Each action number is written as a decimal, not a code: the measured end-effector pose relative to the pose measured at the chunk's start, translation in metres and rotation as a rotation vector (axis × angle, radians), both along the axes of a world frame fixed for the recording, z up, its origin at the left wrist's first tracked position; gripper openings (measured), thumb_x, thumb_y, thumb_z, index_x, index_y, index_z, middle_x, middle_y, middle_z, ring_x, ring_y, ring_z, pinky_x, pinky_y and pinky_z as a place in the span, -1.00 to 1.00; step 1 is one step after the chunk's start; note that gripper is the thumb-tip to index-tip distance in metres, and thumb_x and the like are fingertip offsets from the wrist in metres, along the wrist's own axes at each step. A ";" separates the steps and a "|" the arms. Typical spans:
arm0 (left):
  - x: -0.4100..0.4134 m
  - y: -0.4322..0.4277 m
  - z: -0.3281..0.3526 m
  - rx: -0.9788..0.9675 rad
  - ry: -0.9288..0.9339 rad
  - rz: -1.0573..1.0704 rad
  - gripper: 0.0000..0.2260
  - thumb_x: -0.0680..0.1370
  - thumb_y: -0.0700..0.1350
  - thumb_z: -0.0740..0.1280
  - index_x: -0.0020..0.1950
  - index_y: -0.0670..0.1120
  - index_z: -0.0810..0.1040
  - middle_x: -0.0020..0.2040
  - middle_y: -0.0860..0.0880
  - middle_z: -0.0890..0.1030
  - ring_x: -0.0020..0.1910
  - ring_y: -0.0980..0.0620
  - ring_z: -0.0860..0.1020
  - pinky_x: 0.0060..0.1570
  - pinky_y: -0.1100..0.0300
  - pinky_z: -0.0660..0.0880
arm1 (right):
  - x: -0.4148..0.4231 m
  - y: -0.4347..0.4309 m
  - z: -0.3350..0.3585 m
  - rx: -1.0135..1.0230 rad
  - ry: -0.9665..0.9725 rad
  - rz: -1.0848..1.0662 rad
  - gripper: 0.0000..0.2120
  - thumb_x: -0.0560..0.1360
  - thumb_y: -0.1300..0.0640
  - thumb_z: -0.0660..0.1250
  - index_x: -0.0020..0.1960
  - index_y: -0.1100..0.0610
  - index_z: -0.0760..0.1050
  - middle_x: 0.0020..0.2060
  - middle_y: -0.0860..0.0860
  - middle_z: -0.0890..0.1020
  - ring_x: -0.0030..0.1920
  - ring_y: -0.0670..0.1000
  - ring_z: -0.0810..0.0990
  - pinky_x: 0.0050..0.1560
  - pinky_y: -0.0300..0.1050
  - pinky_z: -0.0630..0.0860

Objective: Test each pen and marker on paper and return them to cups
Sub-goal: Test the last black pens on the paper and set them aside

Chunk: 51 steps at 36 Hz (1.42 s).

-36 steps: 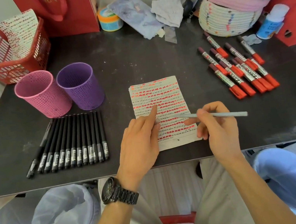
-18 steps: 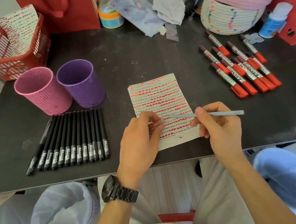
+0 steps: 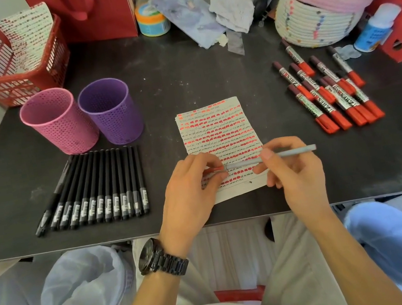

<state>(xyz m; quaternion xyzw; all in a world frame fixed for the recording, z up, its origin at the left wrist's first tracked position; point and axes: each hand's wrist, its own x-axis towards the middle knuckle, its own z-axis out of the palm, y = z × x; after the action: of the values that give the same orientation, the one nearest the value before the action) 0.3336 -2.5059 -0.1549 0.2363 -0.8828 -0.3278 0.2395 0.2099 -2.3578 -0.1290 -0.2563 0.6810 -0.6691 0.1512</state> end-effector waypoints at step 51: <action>-0.003 -0.001 0.005 -0.137 -0.133 0.072 -0.56 0.50 -0.07 0.48 0.38 0.02 0.54 0.36 0.09 0.55 0.36 0.01 0.48 0.39 0.06 0.38 | -0.003 0.013 0.001 -0.186 -0.313 -0.173 -0.40 0.59 -0.31 0.04 -0.10 0.04 0.73 -0.35 0.14 0.67 -0.50 -0.01 0.49 -0.46 -0.25 0.39</action>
<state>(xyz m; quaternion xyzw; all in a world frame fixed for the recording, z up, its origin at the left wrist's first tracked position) 0.3310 -2.5067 -0.1502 0.2725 -0.9080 -0.2415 0.2075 0.2072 -2.3452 -0.1283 -0.1025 0.6041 -0.7712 0.1728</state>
